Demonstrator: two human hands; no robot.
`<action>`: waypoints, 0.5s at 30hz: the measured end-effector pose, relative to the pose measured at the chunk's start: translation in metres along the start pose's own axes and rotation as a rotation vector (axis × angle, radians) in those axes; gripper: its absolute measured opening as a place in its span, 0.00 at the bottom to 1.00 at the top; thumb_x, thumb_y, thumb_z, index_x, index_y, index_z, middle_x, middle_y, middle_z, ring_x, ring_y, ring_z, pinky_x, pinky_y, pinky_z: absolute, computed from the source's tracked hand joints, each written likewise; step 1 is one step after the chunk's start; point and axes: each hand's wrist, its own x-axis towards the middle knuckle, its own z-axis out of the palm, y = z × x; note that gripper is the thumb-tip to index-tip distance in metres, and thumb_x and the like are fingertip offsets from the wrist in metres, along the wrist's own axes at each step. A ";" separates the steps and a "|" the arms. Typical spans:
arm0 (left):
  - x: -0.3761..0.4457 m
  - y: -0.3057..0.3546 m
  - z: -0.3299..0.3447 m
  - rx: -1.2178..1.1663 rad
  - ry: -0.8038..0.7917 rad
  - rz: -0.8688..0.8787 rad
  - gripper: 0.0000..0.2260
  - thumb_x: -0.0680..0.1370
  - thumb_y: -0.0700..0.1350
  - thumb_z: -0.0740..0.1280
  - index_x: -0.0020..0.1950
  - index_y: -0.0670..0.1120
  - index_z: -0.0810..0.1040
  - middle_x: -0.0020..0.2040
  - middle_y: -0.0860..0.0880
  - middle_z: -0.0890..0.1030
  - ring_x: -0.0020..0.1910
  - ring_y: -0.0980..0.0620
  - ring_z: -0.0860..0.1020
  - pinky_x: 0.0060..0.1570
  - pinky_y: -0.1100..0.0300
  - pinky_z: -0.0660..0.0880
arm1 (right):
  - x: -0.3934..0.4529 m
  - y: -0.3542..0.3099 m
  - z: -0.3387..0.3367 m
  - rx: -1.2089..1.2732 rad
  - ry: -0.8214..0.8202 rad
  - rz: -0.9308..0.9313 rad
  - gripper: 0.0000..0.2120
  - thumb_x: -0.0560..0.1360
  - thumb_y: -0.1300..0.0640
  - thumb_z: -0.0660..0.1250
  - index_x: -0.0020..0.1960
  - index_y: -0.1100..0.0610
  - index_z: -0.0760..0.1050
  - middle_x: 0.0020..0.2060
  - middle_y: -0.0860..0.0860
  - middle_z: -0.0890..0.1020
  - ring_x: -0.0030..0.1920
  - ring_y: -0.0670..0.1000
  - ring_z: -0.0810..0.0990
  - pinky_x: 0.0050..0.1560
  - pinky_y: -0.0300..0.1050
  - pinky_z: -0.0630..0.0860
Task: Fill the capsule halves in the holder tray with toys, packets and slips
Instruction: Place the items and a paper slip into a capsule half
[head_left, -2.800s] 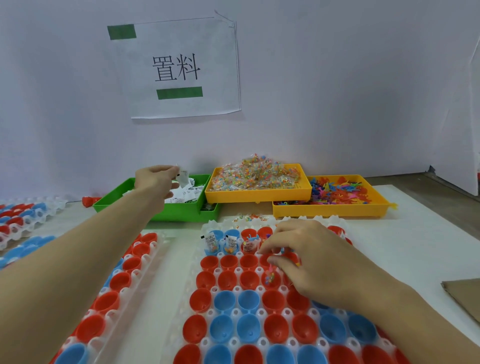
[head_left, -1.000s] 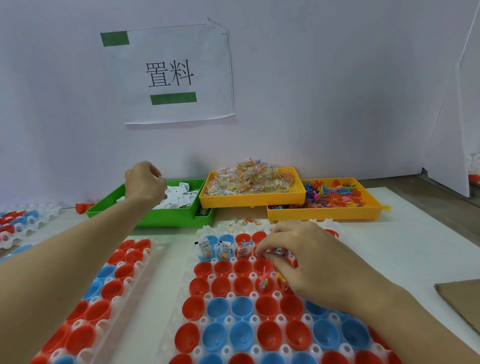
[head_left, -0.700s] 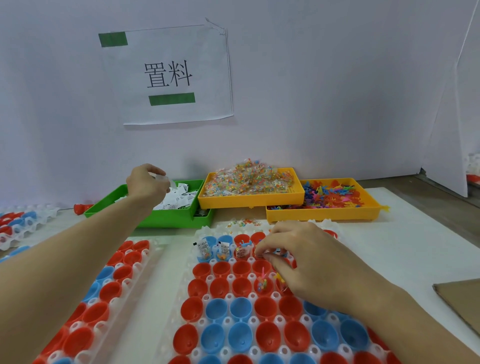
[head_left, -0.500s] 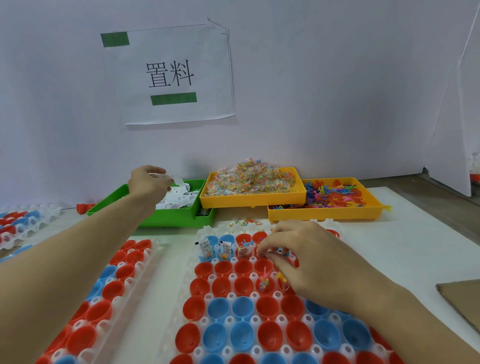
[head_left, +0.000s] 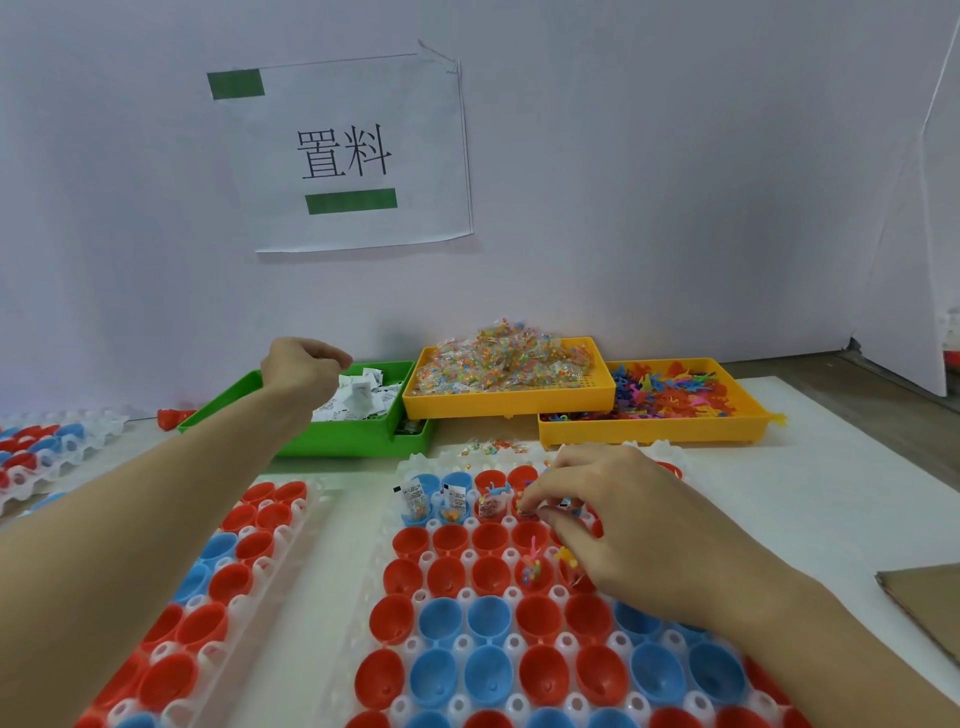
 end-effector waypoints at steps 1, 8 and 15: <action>0.000 0.000 -0.001 0.009 -0.010 -0.002 0.14 0.78 0.30 0.62 0.42 0.46 0.83 0.52 0.43 0.83 0.39 0.51 0.78 0.30 0.65 0.72 | 0.000 0.000 0.000 0.000 -0.002 0.001 0.11 0.80 0.47 0.63 0.60 0.40 0.79 0.51 0.34 0.78 0.53 0.39 0.75 0.54 0.34 0.74; -0.008 0.001 -0.006 0.005 -0.033 0.015 0.05 0.75 0.35 0.72 0.51 0.40 0.82 0.42 0.43 0.84 0.32 0.53 0.79 0.19 0.69 0.69 | 0.000 -0.002 -0.003 0.004 -0.010 0.010 0.11 0.80 0.47 0.63 0.60 0.40 0.79 0.51 0.34 0.78 0.54 0.38 0.74 0.56 0.36 0.75; -0.069 0.036 0.006 -0.018 -0.115 0.293 0.07 0.79 0.35 0.66 0.55 0.45 0.76 0.50 0.47 0.82 0.31 0.54 0.83 0.26 0.64 0.73 | 0.000 -0.003 -0.009 0.088 0.064 0.040 0.09 0.80 0.49 0.65 0.58 0.42 0.81 0.49 0.36 0.80 0.52 0.38 0.76 0.53 0.34 0.74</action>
